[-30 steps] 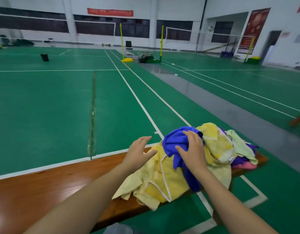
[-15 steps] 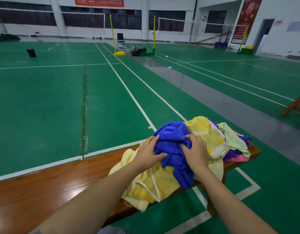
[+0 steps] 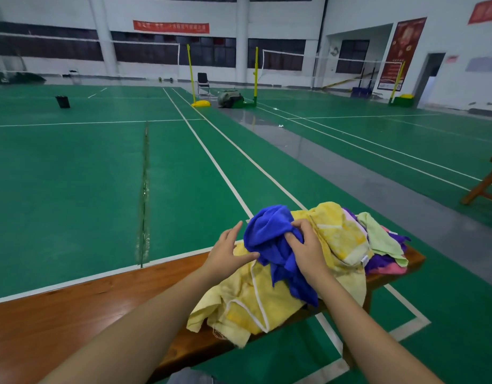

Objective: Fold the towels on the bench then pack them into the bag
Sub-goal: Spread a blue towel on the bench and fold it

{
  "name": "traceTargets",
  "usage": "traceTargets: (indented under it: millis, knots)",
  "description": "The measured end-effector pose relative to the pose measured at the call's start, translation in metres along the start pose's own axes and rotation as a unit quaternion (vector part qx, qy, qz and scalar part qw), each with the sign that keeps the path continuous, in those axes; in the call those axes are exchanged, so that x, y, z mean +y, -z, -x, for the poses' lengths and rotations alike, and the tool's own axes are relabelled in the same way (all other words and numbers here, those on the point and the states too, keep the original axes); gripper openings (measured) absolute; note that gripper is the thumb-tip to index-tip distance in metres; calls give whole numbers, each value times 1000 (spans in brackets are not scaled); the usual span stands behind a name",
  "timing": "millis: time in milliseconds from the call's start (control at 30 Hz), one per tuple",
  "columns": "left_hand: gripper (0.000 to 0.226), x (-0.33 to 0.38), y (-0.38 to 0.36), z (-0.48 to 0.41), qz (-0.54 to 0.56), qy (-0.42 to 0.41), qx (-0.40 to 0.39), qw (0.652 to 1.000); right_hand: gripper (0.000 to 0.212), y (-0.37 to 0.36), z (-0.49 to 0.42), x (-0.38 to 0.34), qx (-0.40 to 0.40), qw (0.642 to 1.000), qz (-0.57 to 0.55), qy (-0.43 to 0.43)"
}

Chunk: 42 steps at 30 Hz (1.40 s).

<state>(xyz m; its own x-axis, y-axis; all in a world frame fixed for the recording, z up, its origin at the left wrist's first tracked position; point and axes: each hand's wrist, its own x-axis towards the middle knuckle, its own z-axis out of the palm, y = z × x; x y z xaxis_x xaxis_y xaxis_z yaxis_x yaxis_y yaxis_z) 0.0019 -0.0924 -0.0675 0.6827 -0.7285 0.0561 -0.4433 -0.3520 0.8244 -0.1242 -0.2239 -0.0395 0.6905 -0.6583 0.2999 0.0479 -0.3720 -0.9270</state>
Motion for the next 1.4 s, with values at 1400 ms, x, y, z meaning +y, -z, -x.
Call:
traceTargets:
  millis: [1400]
  knots:
    - [15,-103,258,201,154,134,204,957,10,-248,88,-60,-206,971,118,-34]
